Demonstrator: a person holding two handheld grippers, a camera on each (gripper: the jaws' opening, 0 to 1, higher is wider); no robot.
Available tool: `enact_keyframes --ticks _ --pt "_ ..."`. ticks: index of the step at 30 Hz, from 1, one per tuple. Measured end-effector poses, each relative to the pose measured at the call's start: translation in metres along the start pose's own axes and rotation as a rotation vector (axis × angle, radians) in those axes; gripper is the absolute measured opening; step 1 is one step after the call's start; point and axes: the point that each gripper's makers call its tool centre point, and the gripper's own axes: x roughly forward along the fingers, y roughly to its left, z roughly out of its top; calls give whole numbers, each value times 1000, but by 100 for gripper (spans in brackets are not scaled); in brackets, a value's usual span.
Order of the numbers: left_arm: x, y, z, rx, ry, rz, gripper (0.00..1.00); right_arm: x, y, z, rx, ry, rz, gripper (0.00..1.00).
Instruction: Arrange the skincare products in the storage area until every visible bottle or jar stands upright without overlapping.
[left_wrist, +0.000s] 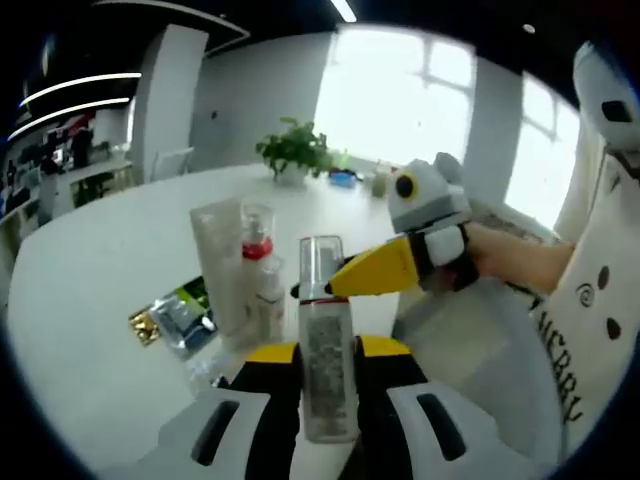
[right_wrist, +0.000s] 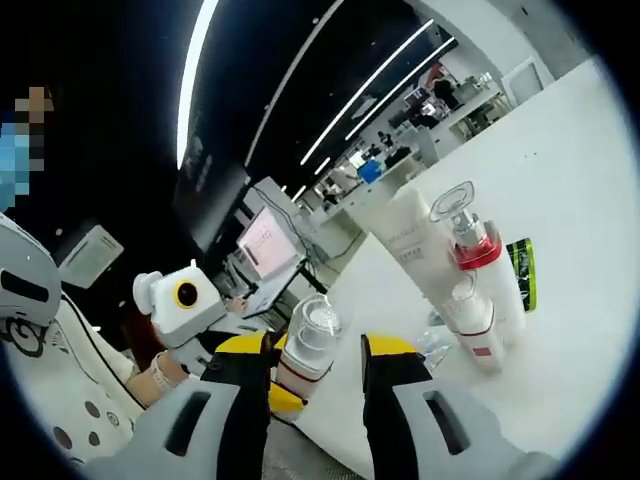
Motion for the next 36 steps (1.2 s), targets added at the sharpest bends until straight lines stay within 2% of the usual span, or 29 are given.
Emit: enact_keyframes --ticks 8,12,20,22,24,30,33,35,36 --pt "2 -5 4 -39 -32 -17 17 0 2 5 28 -29 16 27" --pt "2 -8 6 -81 -58 -52 17 -2 5 8 21 -40 31 27" --pt "2 -24 13 -231 -134 -166 17 -6 12 20 50 -89 77 26" --pt "3 -25 12 -253 -138 -181 17 -8 13 25 77 -112 95 25" --pt "2 -25 12 -263 -148 -189 17 -9 13 24 70 -101 95 24" --pt "8 -28 1 -188 -84 -183 17 -6 19 14 -4 -46 93 22" --pt "10 -25 -6 -119 -51 -169 18 -5 19 9 -55 -7 81 22" --pt "13 -20 -9 -59 -34 -133 18 -3 14 7 -119 16 42 22" --pt "15 -20 -10 -56 -21 -127 18 -3 13 5 -137 33 32 22"
